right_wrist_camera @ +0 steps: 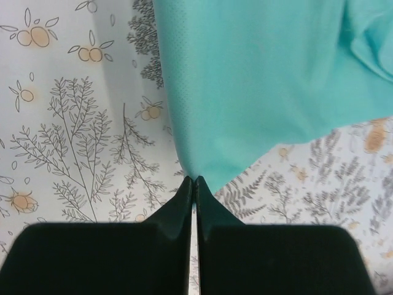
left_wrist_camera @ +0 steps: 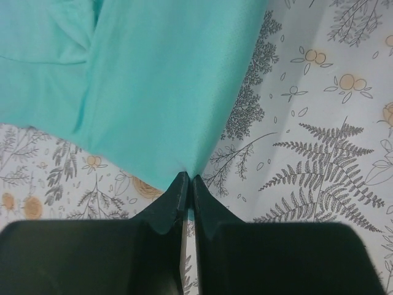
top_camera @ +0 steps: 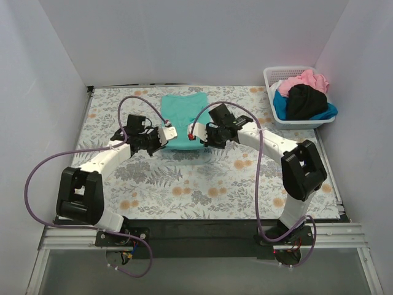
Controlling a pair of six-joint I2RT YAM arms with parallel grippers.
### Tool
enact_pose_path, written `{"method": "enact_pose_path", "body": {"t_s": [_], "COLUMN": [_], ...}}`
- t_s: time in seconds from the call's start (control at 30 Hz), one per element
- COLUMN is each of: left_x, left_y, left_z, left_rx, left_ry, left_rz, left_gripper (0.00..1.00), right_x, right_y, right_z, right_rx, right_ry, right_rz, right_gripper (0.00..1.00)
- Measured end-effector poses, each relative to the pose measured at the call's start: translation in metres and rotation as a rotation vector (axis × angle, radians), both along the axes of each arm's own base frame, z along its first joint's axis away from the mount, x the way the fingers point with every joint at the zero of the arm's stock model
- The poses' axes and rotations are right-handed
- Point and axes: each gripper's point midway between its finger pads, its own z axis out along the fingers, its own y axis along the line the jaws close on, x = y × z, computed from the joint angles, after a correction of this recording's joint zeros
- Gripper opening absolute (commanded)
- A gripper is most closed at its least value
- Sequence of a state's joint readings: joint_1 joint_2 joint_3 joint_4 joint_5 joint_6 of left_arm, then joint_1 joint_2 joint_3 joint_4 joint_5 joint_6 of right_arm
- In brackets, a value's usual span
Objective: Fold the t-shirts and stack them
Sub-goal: Fold the tshirt
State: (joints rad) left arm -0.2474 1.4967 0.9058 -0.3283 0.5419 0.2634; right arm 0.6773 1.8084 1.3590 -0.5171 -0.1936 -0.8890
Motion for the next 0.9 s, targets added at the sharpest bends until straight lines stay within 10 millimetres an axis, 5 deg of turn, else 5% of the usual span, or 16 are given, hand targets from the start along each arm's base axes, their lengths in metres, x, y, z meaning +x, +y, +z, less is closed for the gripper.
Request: {"method": "enact_pose_path", "body": {"t_s": [0.1,0.23,0.43,0.53,0.67,0.8,0.9], "left_x": [-0.005,-0.040,-0.121,-0.142,-0.140,-0.107,-0.072], "left_y": [-0.002,-0.004,-0.001,0.002,0.002,-0.001,0.005], "left_z": [0.021,0.038,0.068,0.077,0.080,0.077,0.068], "left_rx": [-0.016,-0.017,-0.057,-0.073,-0.073,-0.072,-0.073], "left_ry": [-0.013,-0.006,-0.006,0.007,0.077,0.119,0.148], "left_rz": [-0.015,-0.068,-0.159,-0.165,-0.140,-0.093,-0.041], "left_gripper": [0.00,0.00,0.00,0.00,0.00,0.00,0.00], "right_x": [0.001,-0.027,-0.125,-0.154,-0.143,-0.102,-0.072], "right_y": [-0.001,-0.007,-0.014,-0.010,-0.009,0.009,0.014], "right_z": [0.026,0.044,0.059,0.071,0.086,0.106,0.102], "right_rx": [0.033,0.062,0.074,0.093,0.089,0.127,0.122], "right_ry": [-0.022,0.033,0.164,0.203,0.207,0.166,0.155], "right_rz": [-0.007,-0.007,0.083,0.132,0.111,0.098,0.087], "right_gripper": [0.01,0.01,0.01,0.01,0.01,0.01,0.01]}}
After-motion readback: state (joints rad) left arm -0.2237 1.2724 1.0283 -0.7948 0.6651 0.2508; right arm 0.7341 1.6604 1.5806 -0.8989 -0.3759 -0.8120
